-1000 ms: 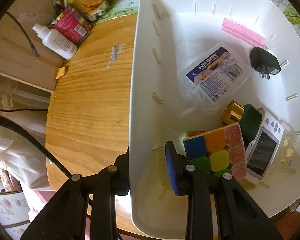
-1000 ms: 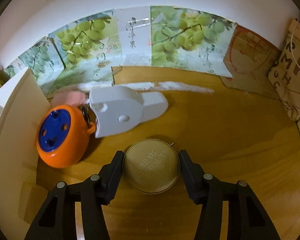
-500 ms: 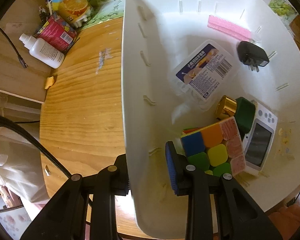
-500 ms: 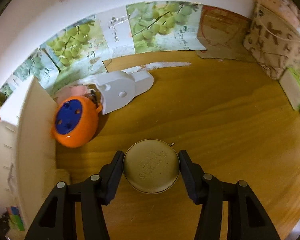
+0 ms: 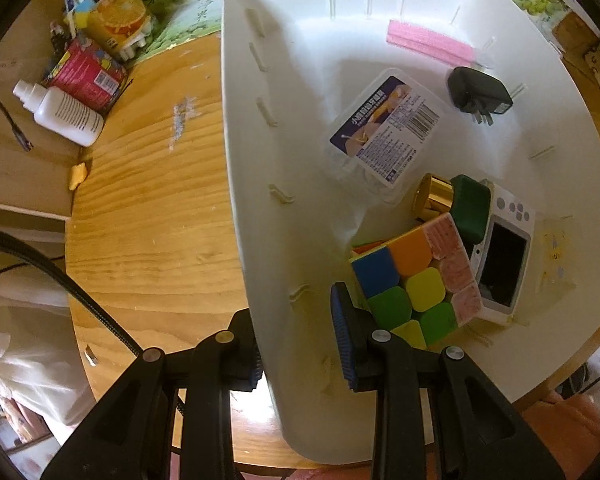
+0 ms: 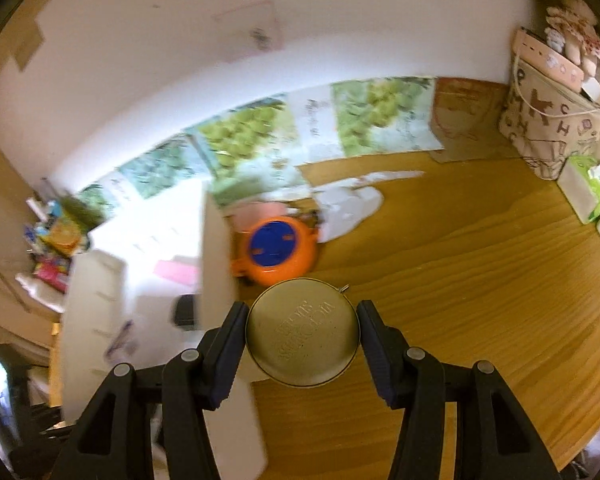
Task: Organize rigid objects
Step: 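Carry the beige tin into the tray and open the right tool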
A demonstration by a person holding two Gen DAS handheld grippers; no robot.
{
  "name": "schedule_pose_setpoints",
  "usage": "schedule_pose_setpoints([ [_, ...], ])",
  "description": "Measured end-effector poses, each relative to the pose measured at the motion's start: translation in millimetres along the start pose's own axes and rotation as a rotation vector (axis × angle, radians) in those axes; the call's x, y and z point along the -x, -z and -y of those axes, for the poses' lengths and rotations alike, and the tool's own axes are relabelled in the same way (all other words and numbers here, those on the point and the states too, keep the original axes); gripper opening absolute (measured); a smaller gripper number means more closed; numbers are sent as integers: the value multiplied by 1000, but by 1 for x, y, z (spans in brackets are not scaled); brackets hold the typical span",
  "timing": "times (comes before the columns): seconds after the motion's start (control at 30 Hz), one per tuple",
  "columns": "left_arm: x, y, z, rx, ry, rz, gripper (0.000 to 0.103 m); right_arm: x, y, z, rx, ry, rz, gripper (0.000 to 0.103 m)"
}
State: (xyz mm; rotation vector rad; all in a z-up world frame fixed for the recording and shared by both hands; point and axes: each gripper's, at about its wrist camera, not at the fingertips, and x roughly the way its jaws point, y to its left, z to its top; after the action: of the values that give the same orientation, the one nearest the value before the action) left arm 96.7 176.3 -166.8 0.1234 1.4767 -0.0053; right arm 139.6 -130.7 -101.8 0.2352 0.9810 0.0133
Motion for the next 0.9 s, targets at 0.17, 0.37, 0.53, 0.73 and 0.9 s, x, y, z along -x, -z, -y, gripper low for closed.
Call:
schedule_pose_setpoints([
  [0.17, 0, -1, -4, -4, 12, -2, 32, 13, 10, -31, 48, -68, 17, 56],
  [0.37, -3, -3, -10, -14, 22, -7, 32, 22, 27, -72, 161, -137, 31, 56],
  [0.53, -5, -1, -4, -46, -20, 8, 32, 27, 38, -92, 237, -185, 24, 56],
  [0.73, -3, 2, 0, -34, -32, 11, 32, 25, 43, -105, 304, -225, 0, 56],
  [0.9, -1, 3, 1, -15, -38, 20, 32, 25, 43, -107, 336, -251, -19, 63],
])
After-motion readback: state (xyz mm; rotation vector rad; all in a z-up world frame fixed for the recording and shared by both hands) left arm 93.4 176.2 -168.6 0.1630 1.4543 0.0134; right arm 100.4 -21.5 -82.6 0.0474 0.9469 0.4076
